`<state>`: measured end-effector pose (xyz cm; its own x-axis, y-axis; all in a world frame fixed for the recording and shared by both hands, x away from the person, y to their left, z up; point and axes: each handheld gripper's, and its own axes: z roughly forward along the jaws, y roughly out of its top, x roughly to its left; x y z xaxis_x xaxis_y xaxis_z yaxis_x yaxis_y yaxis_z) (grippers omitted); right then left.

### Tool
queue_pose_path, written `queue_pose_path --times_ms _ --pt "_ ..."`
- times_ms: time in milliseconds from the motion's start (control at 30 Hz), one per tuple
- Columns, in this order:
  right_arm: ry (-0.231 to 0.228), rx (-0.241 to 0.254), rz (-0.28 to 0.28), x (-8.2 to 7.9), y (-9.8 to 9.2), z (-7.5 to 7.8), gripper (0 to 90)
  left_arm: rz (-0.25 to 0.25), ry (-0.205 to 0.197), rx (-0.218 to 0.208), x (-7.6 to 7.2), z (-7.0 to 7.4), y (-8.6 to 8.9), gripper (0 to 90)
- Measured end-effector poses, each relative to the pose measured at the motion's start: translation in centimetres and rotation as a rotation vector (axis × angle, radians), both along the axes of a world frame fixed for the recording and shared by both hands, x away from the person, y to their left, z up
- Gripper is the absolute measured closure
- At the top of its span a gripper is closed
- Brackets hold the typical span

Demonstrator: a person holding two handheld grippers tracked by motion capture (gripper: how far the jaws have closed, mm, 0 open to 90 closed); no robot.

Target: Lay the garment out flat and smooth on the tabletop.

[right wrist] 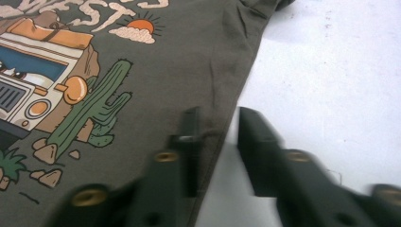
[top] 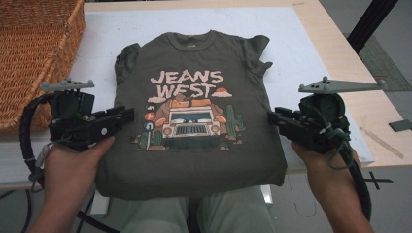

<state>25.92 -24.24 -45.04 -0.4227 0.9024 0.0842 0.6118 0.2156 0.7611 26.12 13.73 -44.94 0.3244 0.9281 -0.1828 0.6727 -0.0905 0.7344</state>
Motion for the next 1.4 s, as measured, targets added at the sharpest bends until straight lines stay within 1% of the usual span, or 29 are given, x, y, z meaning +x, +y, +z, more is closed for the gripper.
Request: queue_pose_path --times_ms 67,133,200,300,333,367,400,433,467,500,533,567,600,633,667,700,733,767,833,900,933,967,1000,1033,1100,1200,1300,1333,1400 --pt "-0.008 0.001 0.013 -0.3 0.0 -0.1 88.6 0.002 0.008 -0.002 -0.3 0.1 0.0 89.6" --pt "0.014 0.004 0.022 -0.7 0.0 0.1 88.9 -0.001 0.029 -0.015 -1.3 0.2 0.0 89.8" --pt "0.033 0.012 0.032 -1.4 -0.2 0.3 88.9 -0.008 0.031 -0.019 -2.2 0.2 0.0 89.8" --pt "0.049 0.032 0.038 -1.9 -0.6 0.3 87.5 -0.026 0.022 -0.029 -2.2 0.2 0.3 87.1" --pt "0.049 0.038 0.042 -1.8 -0.7 0.5 82.8 -0.017 0.024 -0.031 -1.8 0.3 0.5 76.7" --pt "0.039 0.048 0.036 -1.4 -0.8 0.7 77.1 -0.008 0.022 -0.037 -1.2 0.4 0.7 71.7" --pt "0.008 0.088 0.004 -0.2 -1.3 1.2 65.6 0.013 0.014 -0.038 -0.5 0.6 0.8 59.2" --pt "-0.016 0.095 -0.017 0.7 -1.6 1.5 65.1 0.04 -0.013 -0.035 1.2 0.9 1.1 57.5" --pt "-0.016 0.095 -0.017 0.7 -1.6 1.5 65.1 0.04 -0.013 -0.035 1.2 0.9 1.1 57.0" --pt "-0.038 0.103 -0.037 1.7 -1.9 1.8 63.1 0.049 -0.024 -0.027 2.1 1.1 1.2 57.0" --pt "-0.05 0.141 -0.086 4.2 -2.7 2.1 59.9 0.059 -0.036 -0.017 3.2 1.3 1.3 53.0" --pt "-0.05 0.141 -0.086 4.2 -2.7 2.1 59.9 0.073 -0.044 -0.018 4.2 1.4 1.4 53.0" --pt "-0.042 0.161 -0.123 6.7 -3.2 2.0 58.2 0.087 -0.053 -0.022 5.2 1.4 1.5 53.0" --pt "-0.042 0.161 -0.123 6.7 -3.2 2.0 58.2 0.1 -0.055 -0.007 6.3 1.4 1.6 53.0" --pt "-0.011 0.173 -0.148 9.4 -3.4 1.6 57.3 0.111 -0.06 0.0 7.4 1.5 1.7 52.9" --pt "-0.011 0.173 -0.148 9.4 -3.4 1.6 57.3 0.121 -0.066 0.004 8.0 1.5 1.8 52.9" --pt "0.002 0.168 -0.155 10.2 -3.4 1.4 56.8 0.135 -0.072 0.016 8.8 1.4 1.9 52.9" --pt "0.031 0.169 -0.153 11.8 -3.2 0.9 57.1 0.148 -0.073 0.017 9.5 1.4 2.0 51.9" --pt "0.043 0.156 -0.147 12.4 -2.9 0.6 57.9 0.165 -0.08 0.013 10.7 1.3 2.2 51.8" --pt "0.062 0.151 -0.121 12.9 -2.3 0.1 63.9 0.161 -0.076 0.021 11.7 1.1 2.3 51.8" --pt "0.041 0.117 -0.118 12.9 -1.9 0.0 68.7 0.154 -0.068 0.024 12.2 0.9 2.3 52.8" --pt "0.02 0.043 -0.108 12.9 -1.7 0.1 85.8 0.144 -0.051 0.035 12.6 0.7 2.2 62.2" --pt "0.02 0.043 -0.108 12.9 -1.7 0.1 85.8 0.136 -0.038 0.046 12.8 0.6 2.2 62.2" --pt "0.024 0.034 -0.097 13.0 -1.9 0.1 90.0 0.123 -0.016 0.064 13.0 0.2 2.1 72.8" --pt "0.036 0.035 -0.086 12.9 -2.2 0.2 90.0 0.122 -0.025 0.074 12.8 0.2 2.1 86.9" --pt "0.017 0.03 -0.085 12.1 -2.7 0.7 90.0 0.131 -0.016 0.08 12.0 0.6 2.1 88.1" --pt "0.011 0.072 -0.089 11.5 -3.2 0.9 90.0 0.173 -0.041 0.047 10.5 1.2 2.5 88.1" --pt "0.016 0.083 -0.093 11.5 -3.3 0.8 84.2 0.184 -0.049 0.047 10.0 1.3 2.5 88.0" --pt "0.048 0.119 -0.108 12.0 -3.3 0.5 64.9 0.201 -0.055 0.045 9.1 1.4 2.7 88.1"
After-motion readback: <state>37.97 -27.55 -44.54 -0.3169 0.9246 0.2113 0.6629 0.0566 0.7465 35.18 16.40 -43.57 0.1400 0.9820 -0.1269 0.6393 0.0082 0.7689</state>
